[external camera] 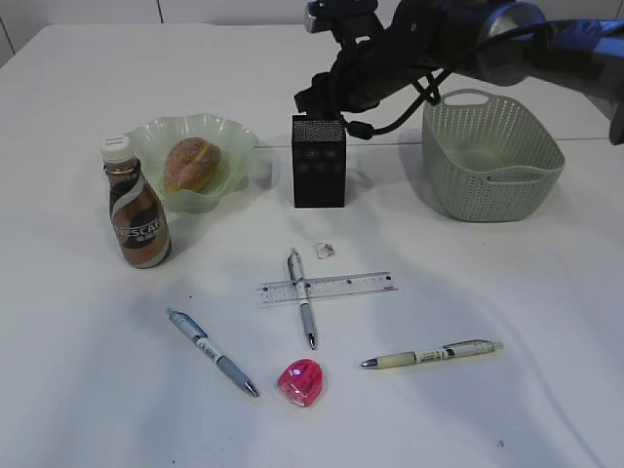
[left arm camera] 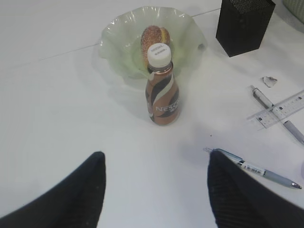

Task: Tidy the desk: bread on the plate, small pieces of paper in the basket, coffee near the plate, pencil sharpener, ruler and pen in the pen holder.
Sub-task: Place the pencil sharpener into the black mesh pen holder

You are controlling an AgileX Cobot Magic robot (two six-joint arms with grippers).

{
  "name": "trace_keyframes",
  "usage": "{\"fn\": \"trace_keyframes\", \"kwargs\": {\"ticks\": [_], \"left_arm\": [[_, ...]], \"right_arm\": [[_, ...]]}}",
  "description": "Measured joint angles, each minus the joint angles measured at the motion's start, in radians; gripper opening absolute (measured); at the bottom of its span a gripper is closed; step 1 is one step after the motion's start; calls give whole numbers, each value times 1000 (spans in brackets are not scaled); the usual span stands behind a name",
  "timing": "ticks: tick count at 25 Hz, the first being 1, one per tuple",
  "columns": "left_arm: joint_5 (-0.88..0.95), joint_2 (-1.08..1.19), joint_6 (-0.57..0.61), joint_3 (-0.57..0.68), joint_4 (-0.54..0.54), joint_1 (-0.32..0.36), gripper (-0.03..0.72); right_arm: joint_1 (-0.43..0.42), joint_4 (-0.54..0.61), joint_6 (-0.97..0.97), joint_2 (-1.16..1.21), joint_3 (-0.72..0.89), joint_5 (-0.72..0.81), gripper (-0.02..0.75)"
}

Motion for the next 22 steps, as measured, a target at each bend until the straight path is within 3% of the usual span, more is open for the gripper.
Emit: {"fn": "trace_keyframes", "kwargs": {"ticks": [22], "left_arm": [[0, 0, 0, 0, 1, 0, 474]], "right_arm": [[0, 29, 0, 37, 0, -27, 356]]}}
